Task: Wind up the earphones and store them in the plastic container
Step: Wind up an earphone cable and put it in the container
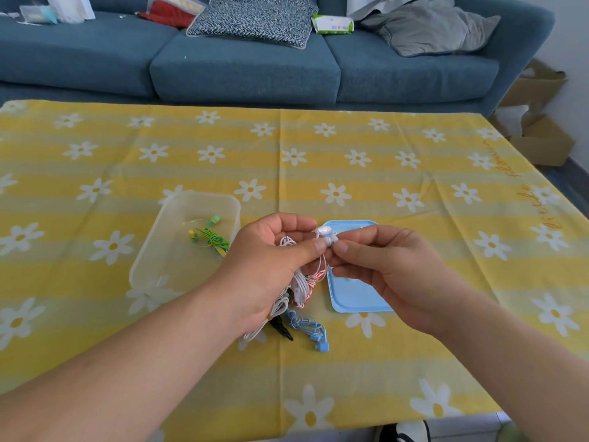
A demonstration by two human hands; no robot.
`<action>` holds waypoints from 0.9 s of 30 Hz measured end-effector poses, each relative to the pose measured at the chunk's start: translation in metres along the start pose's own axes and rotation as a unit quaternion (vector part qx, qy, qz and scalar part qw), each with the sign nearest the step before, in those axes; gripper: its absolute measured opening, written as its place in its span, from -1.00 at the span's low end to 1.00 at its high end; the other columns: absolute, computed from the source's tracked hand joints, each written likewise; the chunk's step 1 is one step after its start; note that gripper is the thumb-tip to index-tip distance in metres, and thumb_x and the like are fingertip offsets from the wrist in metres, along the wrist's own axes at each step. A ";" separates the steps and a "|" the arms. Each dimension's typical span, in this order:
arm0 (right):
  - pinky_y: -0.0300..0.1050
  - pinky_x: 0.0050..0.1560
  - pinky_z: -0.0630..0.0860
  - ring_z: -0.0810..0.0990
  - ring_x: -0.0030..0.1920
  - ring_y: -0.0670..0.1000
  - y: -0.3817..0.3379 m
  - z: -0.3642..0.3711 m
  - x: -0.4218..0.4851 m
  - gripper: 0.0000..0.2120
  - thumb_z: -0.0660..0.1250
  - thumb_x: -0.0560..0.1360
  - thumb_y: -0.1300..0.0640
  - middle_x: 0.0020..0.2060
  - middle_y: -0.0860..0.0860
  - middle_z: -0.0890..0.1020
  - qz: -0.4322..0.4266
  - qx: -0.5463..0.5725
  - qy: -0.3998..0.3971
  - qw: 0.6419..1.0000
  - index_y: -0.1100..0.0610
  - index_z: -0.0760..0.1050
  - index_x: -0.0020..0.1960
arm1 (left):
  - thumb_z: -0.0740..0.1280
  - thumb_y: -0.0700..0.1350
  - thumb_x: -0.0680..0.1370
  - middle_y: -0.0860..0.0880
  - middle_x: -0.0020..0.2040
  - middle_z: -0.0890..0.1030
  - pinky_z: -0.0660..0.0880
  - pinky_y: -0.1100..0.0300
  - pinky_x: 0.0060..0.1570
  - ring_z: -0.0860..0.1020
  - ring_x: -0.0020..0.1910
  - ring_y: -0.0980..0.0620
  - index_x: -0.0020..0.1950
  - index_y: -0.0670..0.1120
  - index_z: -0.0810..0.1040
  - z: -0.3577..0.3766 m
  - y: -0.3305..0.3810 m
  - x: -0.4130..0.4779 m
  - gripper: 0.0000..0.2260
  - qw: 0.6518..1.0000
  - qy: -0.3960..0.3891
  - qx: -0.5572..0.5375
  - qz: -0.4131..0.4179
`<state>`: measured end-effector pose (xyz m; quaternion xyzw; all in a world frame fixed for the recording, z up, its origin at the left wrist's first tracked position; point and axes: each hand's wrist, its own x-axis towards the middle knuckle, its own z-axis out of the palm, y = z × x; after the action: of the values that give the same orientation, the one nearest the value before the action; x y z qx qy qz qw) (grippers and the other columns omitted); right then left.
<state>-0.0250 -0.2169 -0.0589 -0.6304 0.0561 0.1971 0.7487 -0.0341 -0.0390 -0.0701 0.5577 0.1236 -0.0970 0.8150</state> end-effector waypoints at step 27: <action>-0.13 -0.12 0.65 0.72 -0.12 0.15 0.006 -0.001 0.003 -0.85 0.41 0.55 0.29 -0.11 0.28 0.74 -0.032 -0.032 0.019 0.999 0.34 0.65 0.08 | 0.49 -0.40 0.47 -0.20 -0.04 0.73 0.63 0.20 -0.25 0.75 -0.17 -0.08 0.13 -0.22 0.64 0.001 0.006 -0.003 -0.74 1.000 0.013 -0.009 -0.020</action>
<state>-0.0245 -0.2162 -0.0658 -0.6592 0.0437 0.1634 0.7327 -0.0356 -0.0373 -0.0636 0.5489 0.1457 -0.1048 0.8164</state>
